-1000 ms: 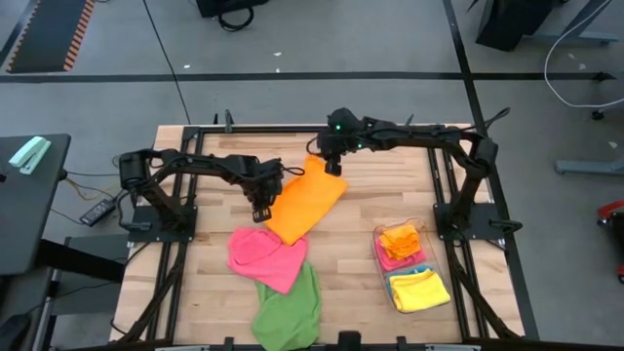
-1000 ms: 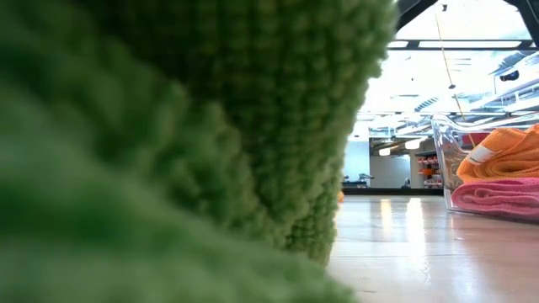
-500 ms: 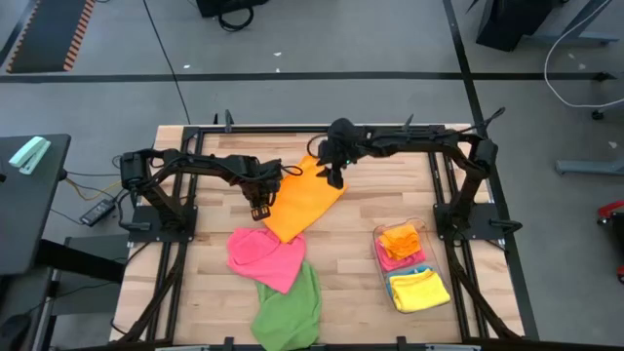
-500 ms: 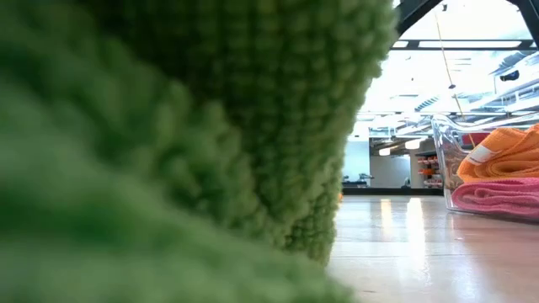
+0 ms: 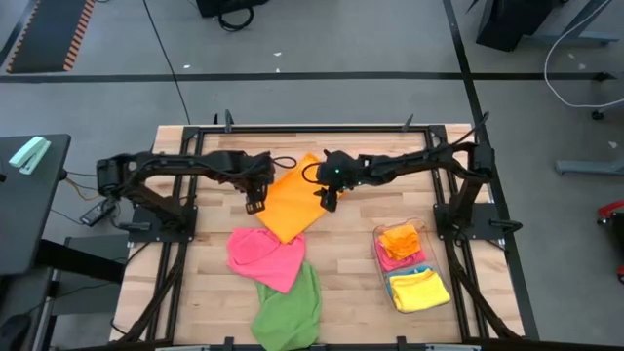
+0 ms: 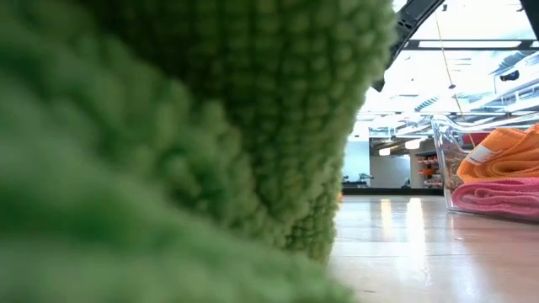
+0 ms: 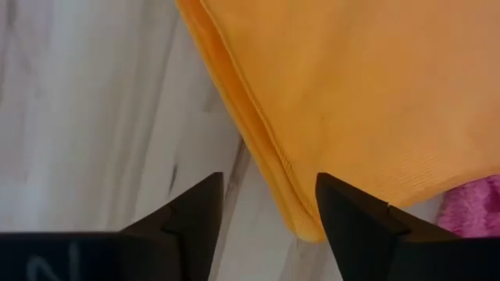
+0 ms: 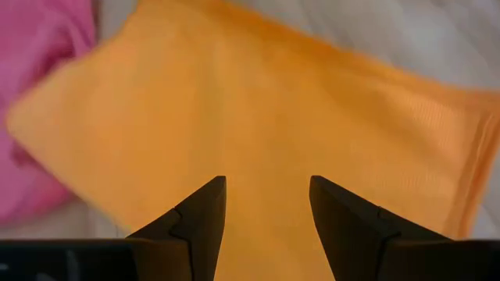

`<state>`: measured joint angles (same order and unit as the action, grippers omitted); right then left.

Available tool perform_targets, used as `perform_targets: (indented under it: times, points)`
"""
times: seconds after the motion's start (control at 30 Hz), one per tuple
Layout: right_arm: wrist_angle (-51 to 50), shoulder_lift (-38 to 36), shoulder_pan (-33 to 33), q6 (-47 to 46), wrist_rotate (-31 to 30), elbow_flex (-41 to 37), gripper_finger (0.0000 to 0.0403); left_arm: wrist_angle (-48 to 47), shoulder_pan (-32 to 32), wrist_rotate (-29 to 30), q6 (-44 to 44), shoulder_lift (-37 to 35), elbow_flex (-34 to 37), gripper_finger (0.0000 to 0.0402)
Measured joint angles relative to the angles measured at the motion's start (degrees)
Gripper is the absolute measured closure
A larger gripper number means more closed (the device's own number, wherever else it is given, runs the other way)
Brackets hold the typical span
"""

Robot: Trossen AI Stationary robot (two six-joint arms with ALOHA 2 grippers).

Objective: Fold microfiber towels
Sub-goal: Fold the orange towel

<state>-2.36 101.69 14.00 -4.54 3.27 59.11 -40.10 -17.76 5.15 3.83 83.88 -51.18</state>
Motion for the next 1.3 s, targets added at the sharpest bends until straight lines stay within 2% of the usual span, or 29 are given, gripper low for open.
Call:
perform_targets:
  times: [0.17, 0.33, 0.57, 0.77, 0.9, 1.1, 1.2, 1.3]
  points:
    - [6.2, 1.4, -0.6, -3.2, -0.4, -1.0, 0.0209, 0.6, -0.1, 0.0, 1.3, -4.4, 0.0, 0.0188]
    - [7.0, 7.1, -1.4, -4.3, -0.4, 1.8, 0.0209, 2.7, -0.1, 0.0, 1.4, -7.8, 0.0, 0.0202]
    - [3.4, 14.9, -1.8, -5.0, -0.7, 9.0, 0.0209, 2.5, -0.1, 0.0, 1.1, -11.8, 0.0, 0.0213]
    - [-2.6, 17.7, -1.4, -2.2, -0.5, 13.8, 0.0209, 1.8, -0.1, 0.0, -0.2, -13.3, 0.0, 0.0214]
    - [-8.4, 17.4, -0.6, 11.1, 2.0, 14.9, 0.0209, 1.8, 0.0, 0.0, -0.2, -13.5, 0.0, 0.0218]
    - [-20.5, 17.1, 2.9, 29.1, 9.5, 18.5, 0.0209, 3.1, 0.7, -0.3, -1.3, -13.5, 0.0, 0.0217]
    - [-22.9, 17.1, 4.4, 38.2, 9.7, 19.6, 0.0209, 3.3, 1.3, -0.4, -2.1, -13.5, 0.0, 0.0220]
    - [-23.2, 17.3, 5.5, 43.0, 9.0, 20.5, 0.0209, 3.4, 2.4, -0.4, -3.1, -13.5, 0.0, 0.0224]
